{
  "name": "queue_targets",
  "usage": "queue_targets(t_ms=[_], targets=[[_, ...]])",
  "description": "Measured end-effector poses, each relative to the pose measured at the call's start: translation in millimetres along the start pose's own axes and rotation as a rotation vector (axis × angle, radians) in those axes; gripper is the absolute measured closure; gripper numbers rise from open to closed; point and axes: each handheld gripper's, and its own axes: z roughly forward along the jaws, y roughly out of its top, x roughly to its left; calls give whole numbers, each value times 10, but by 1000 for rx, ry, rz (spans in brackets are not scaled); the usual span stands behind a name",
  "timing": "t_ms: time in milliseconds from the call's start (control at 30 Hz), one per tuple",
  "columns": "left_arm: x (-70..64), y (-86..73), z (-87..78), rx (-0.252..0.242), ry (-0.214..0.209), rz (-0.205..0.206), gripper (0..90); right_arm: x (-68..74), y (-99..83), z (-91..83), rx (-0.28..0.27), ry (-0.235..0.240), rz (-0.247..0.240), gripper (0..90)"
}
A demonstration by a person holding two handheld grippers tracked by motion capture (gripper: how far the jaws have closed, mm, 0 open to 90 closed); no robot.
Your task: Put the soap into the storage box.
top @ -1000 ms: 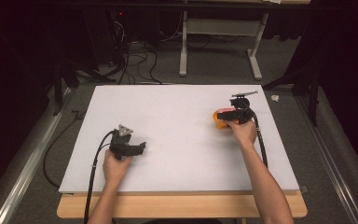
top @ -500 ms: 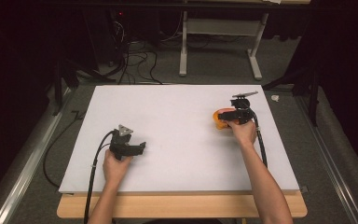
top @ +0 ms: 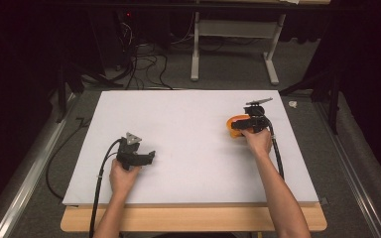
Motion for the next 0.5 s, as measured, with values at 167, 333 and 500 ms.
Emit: queue_targets(t_ms=[167,333,500], targets=[[1,0,0,0,0,0,185,20,2,-6,-4,-16,-4,131],[1,0,0,0,0,0,185,20,1,-24,-14,-13,-7,119],[1,0,0,0,0,0,185,22,8,-84,-38,-19,-20,124]])
